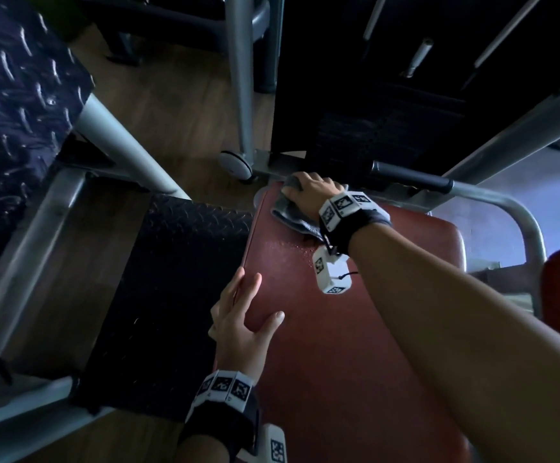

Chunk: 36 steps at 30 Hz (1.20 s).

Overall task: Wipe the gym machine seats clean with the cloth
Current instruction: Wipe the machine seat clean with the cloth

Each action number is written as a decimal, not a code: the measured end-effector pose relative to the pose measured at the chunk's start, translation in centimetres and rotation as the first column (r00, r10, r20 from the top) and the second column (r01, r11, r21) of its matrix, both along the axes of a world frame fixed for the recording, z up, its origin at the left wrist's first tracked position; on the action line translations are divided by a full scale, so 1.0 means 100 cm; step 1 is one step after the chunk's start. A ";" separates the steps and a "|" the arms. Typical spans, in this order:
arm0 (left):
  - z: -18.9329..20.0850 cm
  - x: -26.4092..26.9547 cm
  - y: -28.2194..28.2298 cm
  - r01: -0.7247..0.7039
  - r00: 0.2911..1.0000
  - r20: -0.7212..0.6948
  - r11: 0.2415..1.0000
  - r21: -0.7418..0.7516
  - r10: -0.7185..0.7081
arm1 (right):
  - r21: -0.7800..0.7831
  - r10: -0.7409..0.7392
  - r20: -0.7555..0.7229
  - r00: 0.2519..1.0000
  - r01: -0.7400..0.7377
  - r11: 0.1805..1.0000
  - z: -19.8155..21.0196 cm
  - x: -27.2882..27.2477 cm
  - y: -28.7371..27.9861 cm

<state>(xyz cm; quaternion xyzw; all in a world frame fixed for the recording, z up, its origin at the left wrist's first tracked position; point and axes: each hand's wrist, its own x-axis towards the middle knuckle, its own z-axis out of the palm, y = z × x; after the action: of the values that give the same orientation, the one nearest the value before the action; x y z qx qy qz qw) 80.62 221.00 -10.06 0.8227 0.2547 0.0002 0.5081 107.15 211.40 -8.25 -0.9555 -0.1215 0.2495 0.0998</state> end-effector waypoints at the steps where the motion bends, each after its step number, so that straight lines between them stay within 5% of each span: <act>1: 0.000 0.000 0.000 0.002 1.000 0.001 1.000 -0.003 -0.002 | 0.005 -0.011 0.018 1.000 0.011 1.000 -0.001 -0.004 0.003; 7: 0.000 0.000 0.000 0.000 1.000 0.007 1.000 -0.019 0.000 | 0.055 0.039 0.041 0.998 -0.041 0.998 0.000 -0.002 -0.024; 13: 0.000 -0.001 0.000 0.012 1.000 0.024 1.000 -0.015 -0.012 | 0.004 -0.083 0.061 0.995 0.083 0.997 0.005 -0.008 -0.100; 20: -0.003 -0.001 0.001 0.009 1.000 0.020 1.000 -0.007 -0.009 | 0.208 -0.172 0.263 0.949 0.118 0.971 -0.003 -0.057 -0.180; 31: -0.003 0.000 0.002 0.020 0.999 0.042 0.999 0.026 -0.021 | 0.052 -0.107 0.263 0.959 0.097 0.994 0.001 -0.179 -0.157; 36: -0.002 0.000 0.002 0.034 0.998 0.049 0.999 0.032 -0.035 | 0.028 -0.098 0.275 0.957 0.094 0.995 -0.001 -0.174 -0.149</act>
<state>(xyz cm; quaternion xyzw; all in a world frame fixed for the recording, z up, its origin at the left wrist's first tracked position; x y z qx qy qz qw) 80.66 221.15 -10.31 0.8345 0.2277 0.0157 0.5016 89.79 196.47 -8.31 -0.9850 -0.0895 0.1080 0.1008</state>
